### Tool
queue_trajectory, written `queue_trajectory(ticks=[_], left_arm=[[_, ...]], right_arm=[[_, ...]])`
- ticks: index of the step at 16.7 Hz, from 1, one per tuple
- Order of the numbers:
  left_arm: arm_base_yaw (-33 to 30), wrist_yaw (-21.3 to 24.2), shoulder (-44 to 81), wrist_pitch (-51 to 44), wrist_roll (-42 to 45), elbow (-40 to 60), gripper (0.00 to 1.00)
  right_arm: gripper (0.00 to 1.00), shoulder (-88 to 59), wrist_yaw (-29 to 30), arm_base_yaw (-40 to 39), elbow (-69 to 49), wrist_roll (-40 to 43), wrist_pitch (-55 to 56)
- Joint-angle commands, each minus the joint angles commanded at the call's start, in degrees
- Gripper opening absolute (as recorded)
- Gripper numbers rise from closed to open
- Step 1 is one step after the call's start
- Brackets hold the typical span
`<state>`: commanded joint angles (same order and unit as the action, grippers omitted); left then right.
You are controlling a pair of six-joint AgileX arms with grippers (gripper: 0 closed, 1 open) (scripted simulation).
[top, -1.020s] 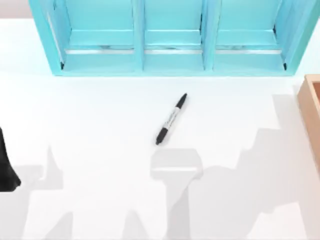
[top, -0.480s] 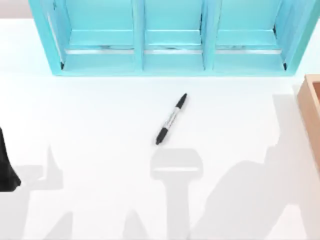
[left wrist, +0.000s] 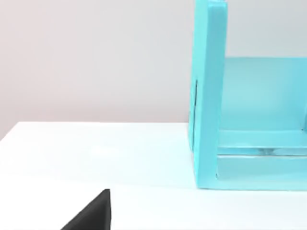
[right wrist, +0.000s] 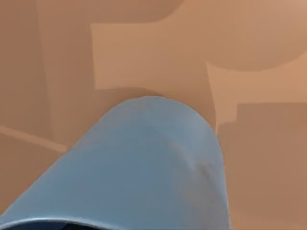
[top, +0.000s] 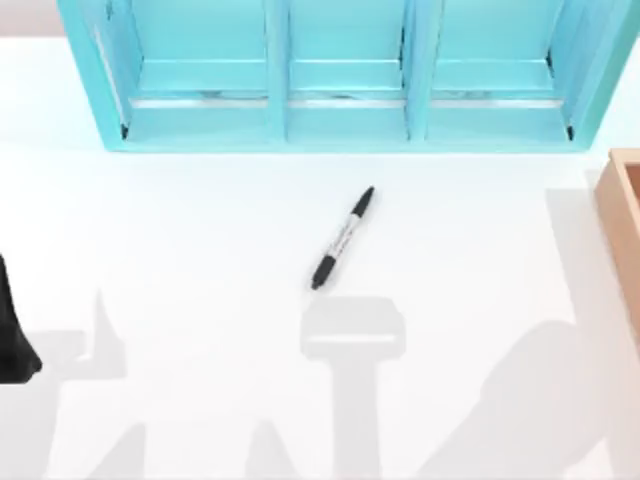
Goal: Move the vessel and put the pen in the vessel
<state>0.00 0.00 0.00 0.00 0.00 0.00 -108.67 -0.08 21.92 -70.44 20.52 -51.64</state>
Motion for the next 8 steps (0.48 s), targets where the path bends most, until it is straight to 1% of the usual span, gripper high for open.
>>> queue_trajectory(ticks=[2,8], left_arm=[[0.00,0.00,0.00,0.00,0.00,0.00,1.00],[0.00,0.00,0.00,0.00,0.00,0.00,1.00]], right_arm=[[1.00,0.00,0.00,0.00,0.00,0.00,0.00],[0.55,0.00,0.00,0.00,0.00,0.00,0.00]])
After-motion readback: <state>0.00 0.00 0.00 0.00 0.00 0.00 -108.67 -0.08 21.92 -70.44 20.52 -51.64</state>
